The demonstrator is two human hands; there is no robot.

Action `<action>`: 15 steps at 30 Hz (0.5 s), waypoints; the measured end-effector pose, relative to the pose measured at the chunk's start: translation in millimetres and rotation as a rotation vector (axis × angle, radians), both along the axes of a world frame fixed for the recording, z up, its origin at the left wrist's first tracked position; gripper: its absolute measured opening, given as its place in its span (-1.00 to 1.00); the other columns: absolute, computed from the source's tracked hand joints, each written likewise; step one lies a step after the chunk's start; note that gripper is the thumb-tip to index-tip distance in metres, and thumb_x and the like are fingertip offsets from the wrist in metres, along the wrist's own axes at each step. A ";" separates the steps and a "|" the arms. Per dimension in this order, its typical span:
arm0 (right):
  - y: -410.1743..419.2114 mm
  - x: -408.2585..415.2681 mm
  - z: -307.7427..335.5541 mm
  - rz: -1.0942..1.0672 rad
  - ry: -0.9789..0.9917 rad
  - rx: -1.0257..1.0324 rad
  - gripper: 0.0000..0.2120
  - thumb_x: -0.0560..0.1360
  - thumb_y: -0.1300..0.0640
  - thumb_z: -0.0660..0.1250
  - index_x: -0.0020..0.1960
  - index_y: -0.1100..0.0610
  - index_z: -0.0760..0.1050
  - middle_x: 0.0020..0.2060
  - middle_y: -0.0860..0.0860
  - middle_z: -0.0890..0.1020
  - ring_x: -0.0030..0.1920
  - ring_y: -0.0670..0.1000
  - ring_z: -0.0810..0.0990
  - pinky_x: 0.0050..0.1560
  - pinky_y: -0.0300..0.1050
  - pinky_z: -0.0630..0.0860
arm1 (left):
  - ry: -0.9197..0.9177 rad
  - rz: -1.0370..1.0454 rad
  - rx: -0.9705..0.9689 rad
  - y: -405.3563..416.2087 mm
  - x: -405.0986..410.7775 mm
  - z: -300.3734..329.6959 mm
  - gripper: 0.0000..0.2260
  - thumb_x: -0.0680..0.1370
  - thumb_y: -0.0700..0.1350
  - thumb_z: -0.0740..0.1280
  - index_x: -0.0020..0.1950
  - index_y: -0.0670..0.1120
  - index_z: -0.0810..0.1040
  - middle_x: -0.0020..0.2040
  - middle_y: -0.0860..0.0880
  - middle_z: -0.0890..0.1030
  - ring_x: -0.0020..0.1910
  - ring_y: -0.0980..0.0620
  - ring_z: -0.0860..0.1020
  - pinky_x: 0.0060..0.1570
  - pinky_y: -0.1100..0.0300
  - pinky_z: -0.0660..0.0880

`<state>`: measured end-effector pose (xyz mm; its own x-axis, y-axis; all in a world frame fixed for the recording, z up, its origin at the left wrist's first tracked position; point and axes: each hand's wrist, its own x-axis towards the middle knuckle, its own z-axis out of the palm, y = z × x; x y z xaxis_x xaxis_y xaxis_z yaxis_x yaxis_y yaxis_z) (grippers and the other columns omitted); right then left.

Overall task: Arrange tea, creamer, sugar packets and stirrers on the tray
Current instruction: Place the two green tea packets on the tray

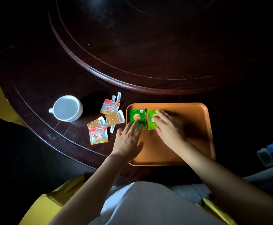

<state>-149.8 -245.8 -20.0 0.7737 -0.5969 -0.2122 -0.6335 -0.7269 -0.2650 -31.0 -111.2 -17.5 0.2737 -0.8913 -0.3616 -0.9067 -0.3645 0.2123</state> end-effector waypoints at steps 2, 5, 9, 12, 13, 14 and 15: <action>-1.7 3.6 -0.2 0.002 -0.004 0.001 -0.57 0.52 0.21 0.27 0.38 0.08 0.33 0.46 0.10 0.30 0.46 0.11 0.21 0.44 0.05 0.18 | -0.007 -0.008 -0.004 -3.3 4.0 -0.1 -0.43 0.55 0.13 0.11 0.49 0.00 0.00 0.56 -0.05 -0.01 0.50 -0.10 0.05 0.33 -0.11 0.20; -5.1 7.0 -0.9 -0.005 -0.015 0.015 -0.58 0.54 0.22 0.22 0.39 0.08 0.31 0.47 0.08 0.26 0.48 0.10 0.16 0.45 0.05 0.14 | -0.003 -0.030 0.005 -8.4 9.2 -0.2 -0.43 0.55 0.12 0.12 0.49 0.00 0.00 0.56 -0.05 -0.02 0.51 -0.10 0.04 0.36 -0.12 0.18; -7.3 7.8 -1.8 -0.019 -0.022 0.027 -0.58 0.57 0.23 0.17 0.41 0.06 0.28 0.49 0.05 0.22 0.50 0.07 0.10 0.46 0.04 0.11 | 0.007 -0.044 -0.005 -12.7 12.4 0.6 -0.44 0.55 0.12 0.13 0.48 0.00 0.03 0.55 -0.07 0.02 0.51 -0.12 0.05 0.37 -0.15 0.17; -9.0 9.0 -1.4 -0.034 -0.023 0.030 -0.58 0.56 0.24 0.18 0.41 0.06 0.27 0.49 0.05 0.21 0.50 0.06 0.09 0.46 0.05 0.11 | 0.003 -0.033 -0.019 -14.8 11.7 2.1 -0.45 0.54 0.13 0.14 0.47 -0.02 0.07 0.55 -0.08 0.07 0.49 -0.13 0.08 0.35 -0.16 0.19; -9.4 9.3 -1.3 -0.042 -0.021 0.030 -0.57 0.56 0.24 0.18 0.41 0.05 0.28 0.50 0.05 0.21 0.50 0.06 0.08 0.46 0.05 0.11 | 0.001 -0.032 -0.019 -14.9 11.3 2.1 -0.44 0.54 0.13 0.14 0.47 -0.02 0.07 0.54 -0.08 0.07 0.49 -0.13 0.08 0.35 -0.16 0.20; -9.7 9.4 -1.2 -0.047 -0.020 0.031 -0.57 0.56 0.24 0.19 0.41 0.05 0.28 0.50 0.05 0.21 0.50 0.07 0.09 0.46 0.06 0.11 | -0.002 -0.033 -0.019 -14.7 11.0 1.8 -0.44 0.54 0.13 0.14 0.47 -0.02 0.06 0.54 -0.08 0.07 0.49 -0.13 0.08 0.35 -0.16 0.20; -9.9 9.4 -1.1 -0.050 -0.021 0.032 -0.57 0.56 0.24 0.19 0.40 0.05 0.28 0.49 0.05 0.21 0.50 0.07 0.09 0.46 0.06 0.11 | -0.006 -0.034 -0.016 -14.3 10.9 1.4 -0.43 0.54 0.13 0.15 0.47 -0.02 0.06 0.55 -0.08 0.06 0.49 -0.13 0.08 0.35 -0.16 0.20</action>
<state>-140.4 -255.7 -21.1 0.7479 -0.6279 -0.2154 -0.6625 -0.6859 -0.3011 -20.1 -125.6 -16.1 0.2453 -0.9058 -0.3454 -0.9197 -0.3301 0.2127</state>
